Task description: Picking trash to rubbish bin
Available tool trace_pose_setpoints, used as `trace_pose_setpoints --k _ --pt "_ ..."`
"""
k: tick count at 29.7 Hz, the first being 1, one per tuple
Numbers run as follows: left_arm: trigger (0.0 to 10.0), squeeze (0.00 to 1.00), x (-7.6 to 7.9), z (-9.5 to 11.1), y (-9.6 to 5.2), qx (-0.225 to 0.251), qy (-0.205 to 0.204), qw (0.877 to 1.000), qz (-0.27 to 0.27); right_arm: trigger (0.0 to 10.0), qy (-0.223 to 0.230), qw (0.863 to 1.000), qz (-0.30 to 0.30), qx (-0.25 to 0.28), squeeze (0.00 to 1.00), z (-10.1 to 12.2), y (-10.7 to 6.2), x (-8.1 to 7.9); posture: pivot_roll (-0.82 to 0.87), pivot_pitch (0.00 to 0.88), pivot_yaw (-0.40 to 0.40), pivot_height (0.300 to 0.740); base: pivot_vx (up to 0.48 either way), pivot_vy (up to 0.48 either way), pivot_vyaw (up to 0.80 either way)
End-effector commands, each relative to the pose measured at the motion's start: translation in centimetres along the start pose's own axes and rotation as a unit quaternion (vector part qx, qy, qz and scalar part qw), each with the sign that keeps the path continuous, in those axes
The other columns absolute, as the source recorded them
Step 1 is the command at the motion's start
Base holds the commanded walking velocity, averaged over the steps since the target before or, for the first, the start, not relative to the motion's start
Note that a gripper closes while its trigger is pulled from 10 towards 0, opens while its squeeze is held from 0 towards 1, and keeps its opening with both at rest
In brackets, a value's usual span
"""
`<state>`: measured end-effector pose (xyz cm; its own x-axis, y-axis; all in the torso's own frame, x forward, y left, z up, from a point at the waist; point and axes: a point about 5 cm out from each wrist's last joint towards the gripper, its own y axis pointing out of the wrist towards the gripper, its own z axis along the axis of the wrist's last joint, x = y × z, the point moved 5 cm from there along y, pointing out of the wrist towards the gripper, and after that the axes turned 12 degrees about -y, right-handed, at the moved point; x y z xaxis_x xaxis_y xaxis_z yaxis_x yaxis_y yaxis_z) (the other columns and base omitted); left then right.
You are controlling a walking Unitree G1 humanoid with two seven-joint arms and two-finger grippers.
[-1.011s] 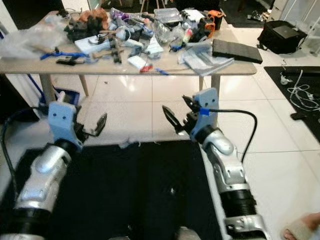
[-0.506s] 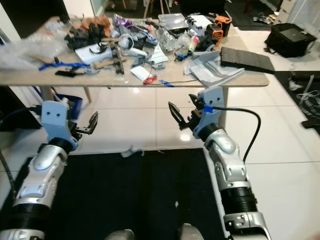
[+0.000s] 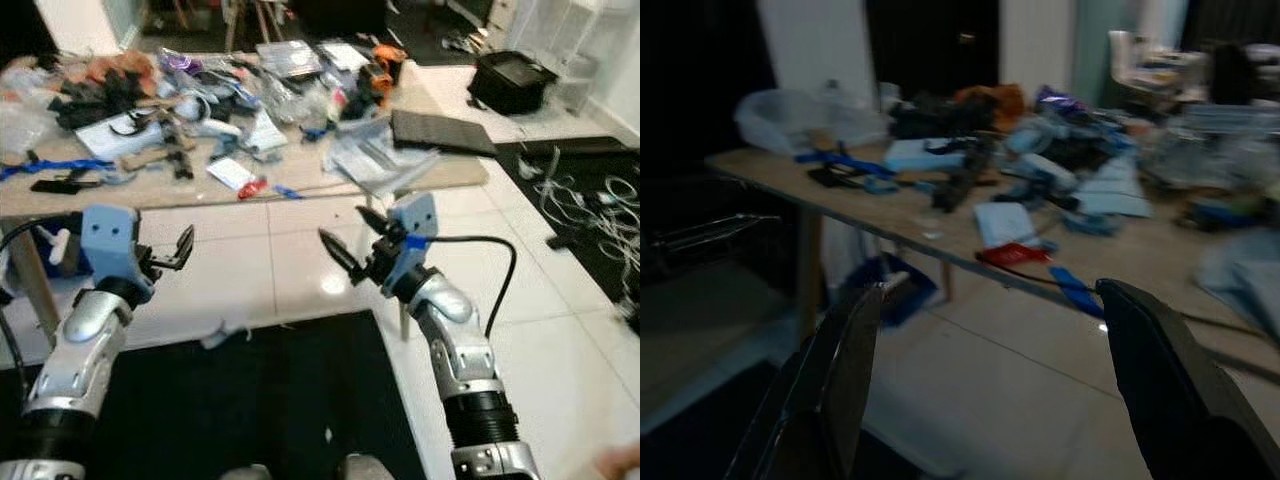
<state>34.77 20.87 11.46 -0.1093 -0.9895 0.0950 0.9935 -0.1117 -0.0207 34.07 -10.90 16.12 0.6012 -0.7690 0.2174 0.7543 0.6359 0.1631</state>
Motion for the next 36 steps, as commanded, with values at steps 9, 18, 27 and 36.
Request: trace_pose_setpoints --k 9,18,27,36 --pt "10.0 0.00 -0.39 -0.40 -0.19 -0.011 0.012 1.000 0.006 10.0 0.006 1.000 0.019 0.007 0.00 0.18 -0.11 -0.42 0.03 0.000 0.011 0.740 0.294 0.000 0.73" --pt "10.0 0.00 -0.39 -0.41 -0.17 -0.010 0.012 1.000 0.006 10.0 0.008 1.000 0.016 0.009 0.00 0.21 -0.13 -0.38 0.03 0.000 0.009 0.740 0.295 0.000 0.73" --pt "10.0 0.00 -0.31 -0.40 -0.17 -0.009 0.012 1.000 0.004 10.0 0.007 1.000 -0.009 -0.001 0.00 -0.12 0.14 0.18 0.03 0.000 0.009 0.740 0.304 0.000 0.08" --pt "10.0 0.00 -0.14 -0.43 -0.19 -0.009 0.010 1.000 -0.001 10.0 0.015 1.000 -0.020 -0.015 0.00 -0.50 0.31 0.36 0.03 0.000 0.009 0.740 0.342 0.000 0.00"
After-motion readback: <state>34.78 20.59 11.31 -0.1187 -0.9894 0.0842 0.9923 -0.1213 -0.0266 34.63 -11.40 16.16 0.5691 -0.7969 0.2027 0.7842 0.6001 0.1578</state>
